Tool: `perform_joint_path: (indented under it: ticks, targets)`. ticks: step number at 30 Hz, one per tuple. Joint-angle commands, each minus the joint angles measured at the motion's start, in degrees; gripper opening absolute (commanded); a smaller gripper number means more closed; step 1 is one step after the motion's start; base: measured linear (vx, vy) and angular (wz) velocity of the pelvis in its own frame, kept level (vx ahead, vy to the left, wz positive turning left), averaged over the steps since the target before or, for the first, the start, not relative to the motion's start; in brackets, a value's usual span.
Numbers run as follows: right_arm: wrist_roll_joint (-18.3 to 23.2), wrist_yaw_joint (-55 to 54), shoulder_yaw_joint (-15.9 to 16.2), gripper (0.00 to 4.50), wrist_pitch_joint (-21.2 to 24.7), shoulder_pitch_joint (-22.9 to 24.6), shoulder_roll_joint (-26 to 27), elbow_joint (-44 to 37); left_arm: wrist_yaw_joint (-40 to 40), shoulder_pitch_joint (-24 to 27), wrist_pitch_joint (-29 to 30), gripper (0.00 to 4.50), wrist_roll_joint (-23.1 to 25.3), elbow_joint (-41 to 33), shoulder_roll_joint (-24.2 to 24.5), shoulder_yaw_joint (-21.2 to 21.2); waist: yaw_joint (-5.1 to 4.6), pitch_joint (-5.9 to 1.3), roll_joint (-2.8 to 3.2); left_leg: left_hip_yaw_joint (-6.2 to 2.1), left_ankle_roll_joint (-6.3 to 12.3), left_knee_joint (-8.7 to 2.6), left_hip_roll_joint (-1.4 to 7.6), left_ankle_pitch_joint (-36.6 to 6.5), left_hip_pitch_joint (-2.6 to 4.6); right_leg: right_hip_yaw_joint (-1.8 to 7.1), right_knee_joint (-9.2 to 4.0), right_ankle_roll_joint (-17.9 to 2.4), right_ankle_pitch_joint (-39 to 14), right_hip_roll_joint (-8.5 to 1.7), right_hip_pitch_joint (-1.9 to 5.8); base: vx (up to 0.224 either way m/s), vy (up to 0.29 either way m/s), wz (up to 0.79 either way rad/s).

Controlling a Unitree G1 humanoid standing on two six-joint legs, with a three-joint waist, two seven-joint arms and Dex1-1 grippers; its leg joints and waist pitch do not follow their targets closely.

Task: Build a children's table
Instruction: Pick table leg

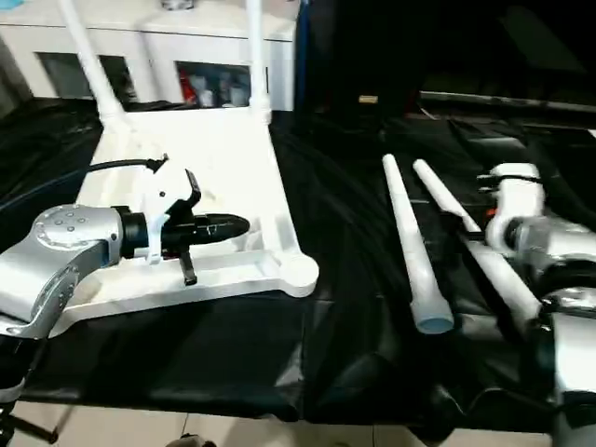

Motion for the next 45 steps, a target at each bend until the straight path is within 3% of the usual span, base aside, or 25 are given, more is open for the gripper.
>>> perform_joint_path:
  ticks: [1, 6, 8, 14, 22, 26, 31, 32, 34, 35, 36, 38, 41, 44, 45]
  targets:
    - [-2.2, -4.4, 1.1, 4.47, -2.8, 1.4, -1.0, 0.9, -0.3, -1.1, -0.6, 0.00, 0.6, 0.5, 0.1, -0.4, 0.00, -4.08, -0.04, 0.55, -1.02, -3.18, -0.21, -18.9, 1.05, 0.72, -5.03, -12.8, -17.9, -1.24, 2.19, 0.000, 0.000, 0.00]
    - [-3.0, -8.4, 0.9, 4.47, -5.0, 2.1, -1.5, 1.7, -0.7, -1.1, -0.5, 0.00, 0.6, 0.4, 0.5, -0.5, -0.61, -4.03, -0.19, 0.52, -0.36, -3.15, -0.42, -19.6, 0.71, 0.53, -5.11, -11.9, -19.4, -1.04, 2.41, 0.000, 0.000, 0.00]
    - [-5.2, -9.0, 3.2, 4.47, -5.6, 2.9, -1.7, 2.4, -0.8, -0.9, -0.5, 0.00, 0.7, 0.4, 0.9, -0.5, -0.82, -4.02, -0.04, 0.52, -0.22, -3.09, -0.46, -19.5, 0.69, 0.50, -5.21, -11.6, -20.0, -1.06, 2.32, 0.000, 0.000, 0.00]
    - [-7.1, -6.1, 5.0, 4.47, -5.1, 3.5, -1.1, 3.8, -1.0, -1.1, -0.4, 0.00, 0.6, 0.4, 1.2, -0.3, -1.06, -4.01, -0.08, 0.55, 0.24, -3.09, -0.29, -20.5, 0.81, 0.49, -5.18, -12.3, -19.3, -0.89, 2.16, 0.000, 0.000, 0.00]
    - [-5.4, 0.4, 4.4, 4.47, -2.8, 1.9, 0.0, 3.6, -1.0, -1.5, -0.5, 0.00, 0.7, 0.6, 1.5, 0.0, -1.04, -3.82, 0.12, 0.41, 0.18, -3.19, -0.17, -22.8, 1.00, 0.41, -5.37, -12.2, -22.0, -1.01, 1.99, 0.000, 0.000, 0.00]
    - [-1.5, 7.3, 1.9, 4.47, 0.8, -0.9, 1.3, 1.8, -0.8, -1.8, -0.6, 0.00, 0.6, 0.9, 1.5, 0.3, -1.14, -3.83, 0.02, 0.34, 0.33, -3.25, -0.10, -23.4, 0.92, 0.33, -5.32, -12.1, -22.6, -1.00, 2.01, 0.000, 0.000, 0.00]
    - [3.2, 13.6, -0.9, 4.47, 5.1, -3.8, 2.6, -1.5, -0.7, -2.1, -0.7, 0.00, 0.4, 1.4, 1.2, 0.7, -0.88, -3.96, 0.10, 0.41, 0.98, -3.20, 0.03, -20.9, 0.77, 0.46, -4.90, -13.2, -20.0, -1.08, 2.18, 0.000, 0.000, 0.00]
    - [5.7, 15.7, -2.5, 4.47, 7.8, -5.1, 2.8, -3.4, -0.6, -2.2, -0.9, 0.00, 0.5, 1.7, 1.0, 0.8, -0.70, -4.00, 0.12, 0.46, 1.22, -3.13, 0.05, -20.2, 0.88, 0.54, -4.91, -13.4, -19.5, -1.12, 2.20, 0.000, 0.000, 0.00]
    - [6.9, 16.5, -3.3, 4.47, 9.2, -5.8, 2.8, -4.6, -0.5, -2.4, -1.1, 0.00, 0.7, 2.0, 0.9, 0.8, -0.55, -4.06, -0.18, 0.55, 1.58, -3.14, 0.06, -18.6, 0.72, 0.58, -4.74, -13.7, -18.1, -1.05, 2.35, 0.000, 0.000, 0.00]
    - [7.8, 16.7, -3.8, 4.47, 10.3, -6.3, 2.6, -6.0, -0.4, -2.5, -1.2, 0.00, 0.7, 2.0, 0.9, 0.9, -0.27, -4.08, 0.01, 0.55, 1.62, -3.10, 0.08, -17.7, 0.75, 0.62, -4.56, -13.9, -17.1, -1.03, 2.27, 0.000, 0.000, 0.00]
    - [8.3, 16.5, -3.9, 4.47, 11.1, -6.8, 2.2, -7.7, -0.3, -2.5, -1.2, 0.00, 0.5, 1.9, 0.7, 1.0, -0.09, -4.23, -0.28, 0.56, 1.76, -3.07, 0.13, -16.3, 0.63, 0.64, -4.35, -14.1, -15.6, -1.08, 2.44, 0.000, 0.000, 0.00]
    - [8.6, 16.5, -3.9, 4.47, 12.1, -7.1, 1.7, -9.3, -0.2, -2.5, -1.1, 0.00, 0.3, 1.8, 0.6, 1.2, 0.19, -4.26, -0.09, 0.66, 1.90, -3.00, 0.16, -14.6, 0.57, 0.72, -4.19, -14.6, -13.3, -1.09, 2.32, 0.000, 0.000, 0.00]
    - [9.5, 17.4, -4.2, 4.47, 14.6, -7.3, 1.4, -12.5, 0.2, -2.5, -1.3, 0.00, 0.3, 1.8, 0.2, 1.3, 0.53, -4.53, -0.43, 0.82, 2.43, -2.78, 0.10, -12.1, 0.52, 0.82, -3.92, -15.1, -10.4, -1.08, 2.56, 0.000, 0.000, 0.00]
    - [10.3, 17.7, -3.7, 4.47, 19.9, -4.8, 2.2, -19.2, 0.3, -2.0, -1.7, 0.00, 0.5, 1.9, 0.1, 1.3, 1.12, -4.47, -0.66, 0.93, 3.21, -2.70, 0.06, -9.5, 0.31, 0.87, -3.69, -15.0, -7.9, -0.97, 2.61, 0.000, 0.000, 0.00]
    - [10.8, 16.6, -3.4, 4.47, 23.2, -3.4, 2.9, -22.4, 0.5, -1.9, -1.9, 0.00, 0.7, 2.0, 0.3, 1.3, 1.14, -4.53, -1.14, 1.00, 3.31, -2.67, 0.10, -9.4, 0.32, 0.91, -3.69, -14.8, -8.1, -1.01, 2.63, 0.000, 0.000, 0.00]
